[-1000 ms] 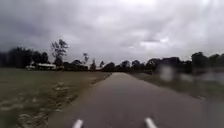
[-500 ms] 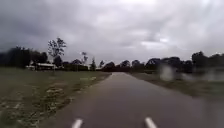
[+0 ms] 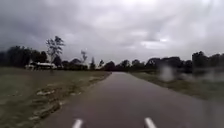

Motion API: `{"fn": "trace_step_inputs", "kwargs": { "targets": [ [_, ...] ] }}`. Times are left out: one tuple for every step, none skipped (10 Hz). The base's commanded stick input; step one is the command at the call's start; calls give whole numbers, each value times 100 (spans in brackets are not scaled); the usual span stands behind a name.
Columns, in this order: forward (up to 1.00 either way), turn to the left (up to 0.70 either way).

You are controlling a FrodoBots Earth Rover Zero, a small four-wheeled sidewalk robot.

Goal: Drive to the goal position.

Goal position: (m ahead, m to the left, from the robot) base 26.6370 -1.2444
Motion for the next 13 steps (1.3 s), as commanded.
{"fn": "trace_step_inputs", "kwargs": {
  "targets": [
    [84, 3],
    [84, 3],
    [84, 3],
    [84, 3],
    [84, 3],
    [84, 3],
    [84, 3],
    [84, 3],
    [84, 3],
    [84, 3],
    [84, 3],
    [84, 3],
    [84, 3]
  ]
}}
